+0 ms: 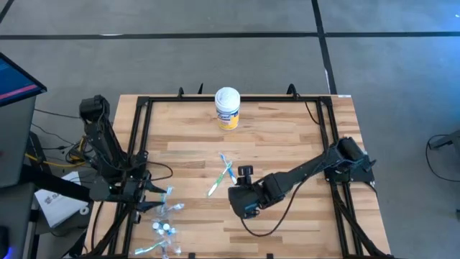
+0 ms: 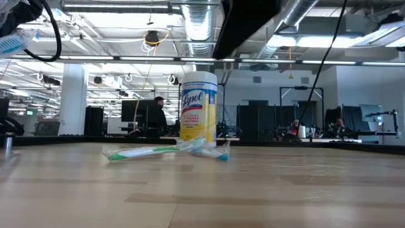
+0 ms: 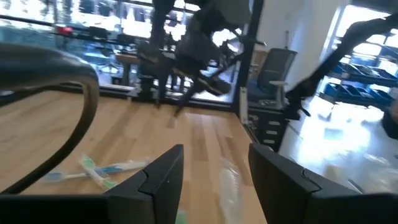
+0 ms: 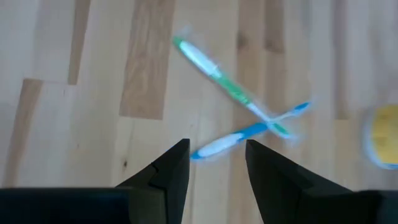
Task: Pick & Place toothbrushing station
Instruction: Put the green toothbrush into the transparent organizer
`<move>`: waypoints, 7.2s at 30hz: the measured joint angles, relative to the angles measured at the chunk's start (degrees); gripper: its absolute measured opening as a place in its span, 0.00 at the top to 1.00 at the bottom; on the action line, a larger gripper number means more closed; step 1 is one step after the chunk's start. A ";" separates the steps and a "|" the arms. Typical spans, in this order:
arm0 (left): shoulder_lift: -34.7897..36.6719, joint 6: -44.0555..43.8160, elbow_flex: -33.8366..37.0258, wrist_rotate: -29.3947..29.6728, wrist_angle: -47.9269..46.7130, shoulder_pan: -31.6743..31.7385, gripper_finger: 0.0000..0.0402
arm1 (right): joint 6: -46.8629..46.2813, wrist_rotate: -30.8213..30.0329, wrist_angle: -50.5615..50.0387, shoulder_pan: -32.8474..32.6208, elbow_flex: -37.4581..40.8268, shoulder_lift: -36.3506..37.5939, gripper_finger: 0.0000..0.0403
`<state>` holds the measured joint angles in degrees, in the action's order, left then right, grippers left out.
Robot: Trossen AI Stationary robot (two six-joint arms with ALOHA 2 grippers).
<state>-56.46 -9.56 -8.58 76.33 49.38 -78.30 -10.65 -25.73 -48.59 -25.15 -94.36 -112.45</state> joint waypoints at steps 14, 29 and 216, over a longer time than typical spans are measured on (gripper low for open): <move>5.03 0.37 0.00 6.76 0.23 1.32 0.57 | -0.31 3.69 9.59 7.36 7.15 0.05 0.63; 9.18 6.38 0.00 -2.21 1.30 13.47 0.58 | 9.72 9.19 13.54 17.17 11.97 -1.50 0.63; -14.76 -11.82 -8.74 -56.81 16.17 53.59 0.99 | 34.97 -10.66 11.56 3.85 -22.26 -4.06 0.99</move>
<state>-71.22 -21.39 -17.32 19.52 65.55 -24.71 24.32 -36.39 -37.03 -21.30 -116.62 -116.51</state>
